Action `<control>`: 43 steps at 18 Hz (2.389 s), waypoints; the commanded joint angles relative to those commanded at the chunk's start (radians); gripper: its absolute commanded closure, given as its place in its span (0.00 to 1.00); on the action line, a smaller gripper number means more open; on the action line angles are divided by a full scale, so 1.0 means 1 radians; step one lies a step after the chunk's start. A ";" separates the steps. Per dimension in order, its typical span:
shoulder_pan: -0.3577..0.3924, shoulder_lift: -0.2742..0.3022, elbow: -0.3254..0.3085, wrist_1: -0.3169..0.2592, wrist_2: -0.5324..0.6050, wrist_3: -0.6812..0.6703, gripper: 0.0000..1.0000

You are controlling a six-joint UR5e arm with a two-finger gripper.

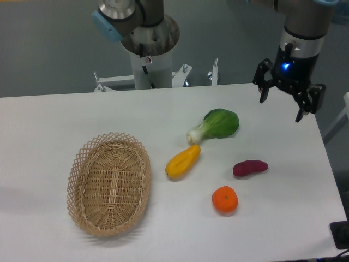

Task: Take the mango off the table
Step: 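Move the open gripper over the yellow mango and lower toward it, then close the gripper around the yellow mango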

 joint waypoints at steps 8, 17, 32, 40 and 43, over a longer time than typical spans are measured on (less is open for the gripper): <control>-0.002 0.008 -0.043 0.012 -0.026 -0.067 0.00; -0.069 0.014 -0.224 0.191 -0.047 -0.179 0.00; -0.324 -0.072 -0.443 0.426 0.061 -0.457 0.00; -0.387 -0.117 -0.459 0.449 0.146 -0.506 0.00; -0.393 -0.138 -0.465 0.477 0.147 -0.508 0.00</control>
